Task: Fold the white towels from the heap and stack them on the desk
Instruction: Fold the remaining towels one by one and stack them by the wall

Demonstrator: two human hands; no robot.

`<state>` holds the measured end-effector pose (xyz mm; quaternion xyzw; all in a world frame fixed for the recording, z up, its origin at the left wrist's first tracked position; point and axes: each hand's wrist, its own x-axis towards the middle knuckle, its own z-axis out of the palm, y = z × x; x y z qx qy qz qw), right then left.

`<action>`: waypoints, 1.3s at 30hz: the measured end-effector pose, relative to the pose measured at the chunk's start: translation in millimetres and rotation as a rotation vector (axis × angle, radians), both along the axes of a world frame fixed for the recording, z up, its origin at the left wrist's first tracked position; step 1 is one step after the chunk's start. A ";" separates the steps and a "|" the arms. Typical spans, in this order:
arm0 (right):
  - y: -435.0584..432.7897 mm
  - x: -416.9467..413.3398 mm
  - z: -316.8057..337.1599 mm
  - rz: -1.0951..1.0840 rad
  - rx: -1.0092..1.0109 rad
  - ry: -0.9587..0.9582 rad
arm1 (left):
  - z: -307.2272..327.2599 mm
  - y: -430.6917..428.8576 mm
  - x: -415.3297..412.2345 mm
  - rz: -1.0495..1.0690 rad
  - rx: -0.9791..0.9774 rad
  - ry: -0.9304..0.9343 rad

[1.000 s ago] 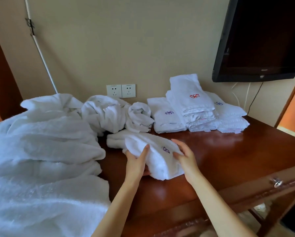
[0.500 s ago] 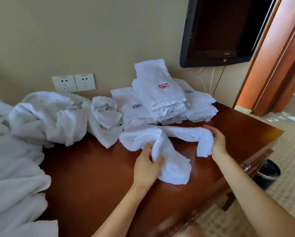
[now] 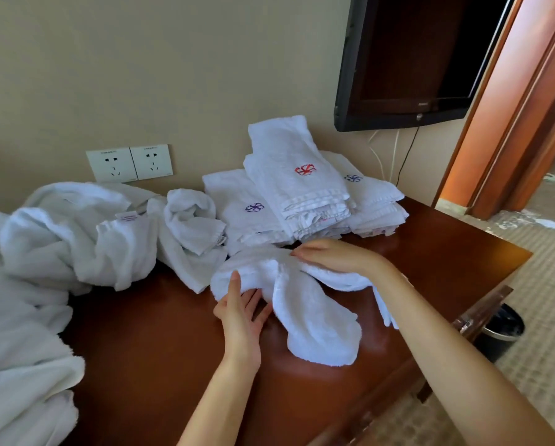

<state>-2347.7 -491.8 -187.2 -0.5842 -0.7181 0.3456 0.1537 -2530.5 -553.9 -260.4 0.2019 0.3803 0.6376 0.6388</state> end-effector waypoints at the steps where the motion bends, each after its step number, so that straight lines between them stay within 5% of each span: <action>1: 2.2 -7.7 -2.7 0.013 0.009 0.004 | -0.6 1.7 -4.9 -0.022 -0.015 -0.028; 7: 1.3 -16.4 -16.4 0.162 -0.017 0.170 | 9.1 9.2 -21.6 -0.279 0.060 0.083; 12: -12.1 -3.7 1.9 0.247 -0.026 0.254 | 22.0 15.8 -24.4 -0.119 0.216 0.255; 17: -14.1 -8.2 33.9 -0.172 0.280 0.669 | 89.5 28.8 -28.4 -0.150 0.458 0.281; 23: -28.5 -17.5 65.4 -0.099 0.313 0.748 | 146.9 33.2 -37.1 -0.195 0.637 0.490; 30: -39.2 -19.6 83.0 -0.308 0.396 1.010 | 146.7 28.9 -61.3 -0.348 0.659 0.925; 36: -35.4 -18.5 90.5 -0.354 0.509 0.924 | 129.4 35.0 -62.8 -0.041 0.611 1.012; 39: -27.7 -18.6 87.5 -0.496 0.750 0.424 | 131.8 30.5 -53.9 -0.008 0.638 0.991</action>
